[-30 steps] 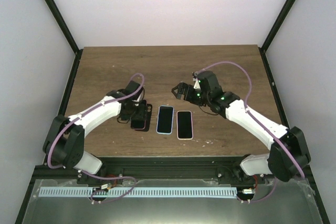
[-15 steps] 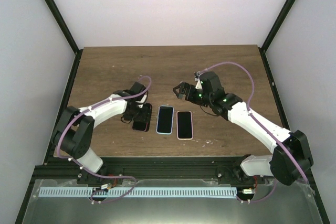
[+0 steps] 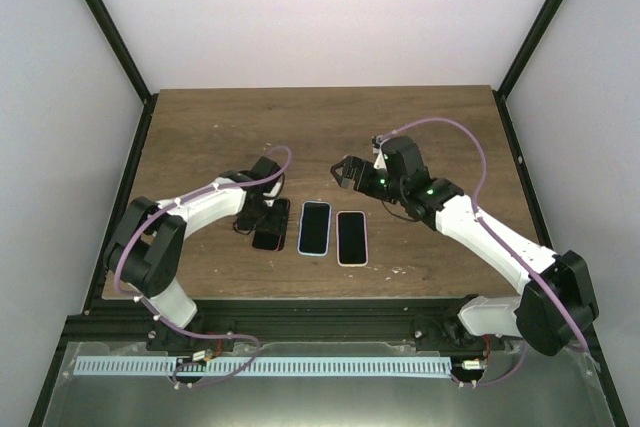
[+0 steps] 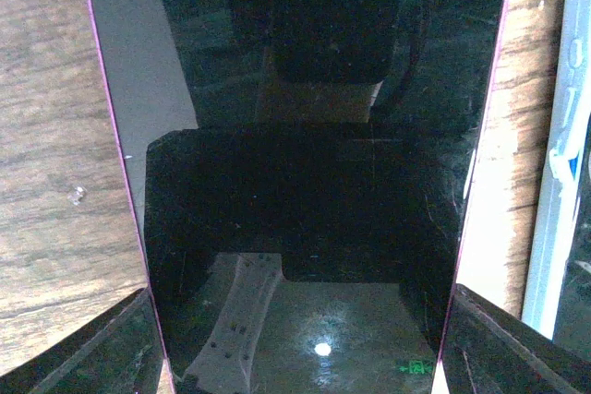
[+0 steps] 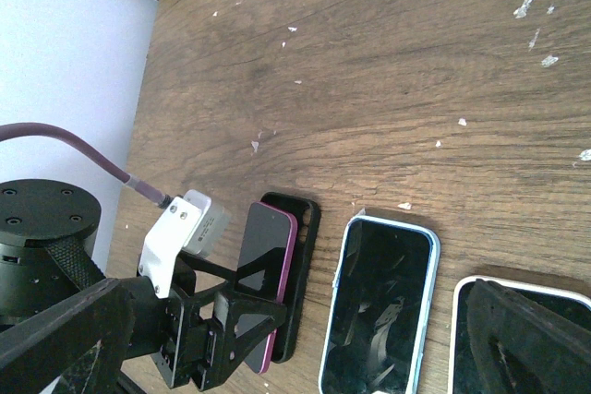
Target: Put the phone into the phone case
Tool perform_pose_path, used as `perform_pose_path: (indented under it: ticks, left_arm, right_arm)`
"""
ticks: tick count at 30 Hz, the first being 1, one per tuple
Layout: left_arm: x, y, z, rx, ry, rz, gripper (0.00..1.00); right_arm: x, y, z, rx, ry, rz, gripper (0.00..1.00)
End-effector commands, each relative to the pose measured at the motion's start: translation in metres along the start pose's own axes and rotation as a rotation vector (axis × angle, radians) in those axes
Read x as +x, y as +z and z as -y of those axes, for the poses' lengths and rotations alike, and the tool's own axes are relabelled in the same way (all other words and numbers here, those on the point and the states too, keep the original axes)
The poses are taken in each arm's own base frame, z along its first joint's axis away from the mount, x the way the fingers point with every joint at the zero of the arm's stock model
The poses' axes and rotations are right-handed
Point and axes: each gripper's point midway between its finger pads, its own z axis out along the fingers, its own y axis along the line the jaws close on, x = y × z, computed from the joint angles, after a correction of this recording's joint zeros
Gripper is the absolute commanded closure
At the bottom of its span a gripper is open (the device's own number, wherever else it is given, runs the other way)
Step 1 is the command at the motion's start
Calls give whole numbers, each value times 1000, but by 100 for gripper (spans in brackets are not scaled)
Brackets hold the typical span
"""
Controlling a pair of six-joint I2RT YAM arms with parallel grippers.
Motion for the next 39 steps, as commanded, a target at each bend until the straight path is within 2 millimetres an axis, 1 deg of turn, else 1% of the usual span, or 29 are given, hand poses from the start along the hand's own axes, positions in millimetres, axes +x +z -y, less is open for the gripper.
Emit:
perform_pose_path:
  ticks: [1, 7, 10, 12, 16, 24, 25, 26, 27, 29, 32, 36, 39]
  left_arm:
    - [-16, -6, 5, -8, -2, 39, 35]
    - [-18, -3, 2, -29, -16, 27, 34]
    - [-18, 0, 0, -43, -22, 21, 33]
    - [-17, 1, -1, -48, -27, 17, 31]
    - [-17, 1, 0, -47, -32, 17, 23]
    - [-16, 0, -2, -57, -38, 6, 14]
    - [-17, 0, -1, -55, -38, 7, 12]
    - [-17, 0, -1, -55, -39, 7, 8]
    - [-17, -1, 0, -53, -39, 7, 6]
    - [-18, -2, 1, -45, -40, 8, 7]
    - [-21, -7, 2, -44, -58, 29, 10]
    - [-30, -18, 3, 2, -102, 78, 14]
    - [-37, -27, -2, 77, -167, 118, 19]
  right_arm:
    - [-11, -8, -3, -6, -4, 48, 0]
    - [-11, -10, -2, 0, -7, 53, 0]
    - [-12, -12, -1, 2, -9, 60, 0]
    - [-12, -13, -1, 4, -13, 63, 0]
    - [-13, -14, -1, 7, -17, 70, 0]
    - [-13, -14, 0, 11, -18, 68, 0]
    - [-13, -14, 1, 12, -18, 69, 0]
    - [-12, -14, 1, 12, -19, 70, 0]
    - [-12, -15, 1, 11, -20, 72, 0]
    - [-12, -15, 1, 12, -23, 72, 0]
    - [-12, -15, 1, 11, -27, 69, 0]
    - [-1, -13, -6, -55, -25, 29, 0]
    - [9, -7, -4, -75, 7, -4, 0]
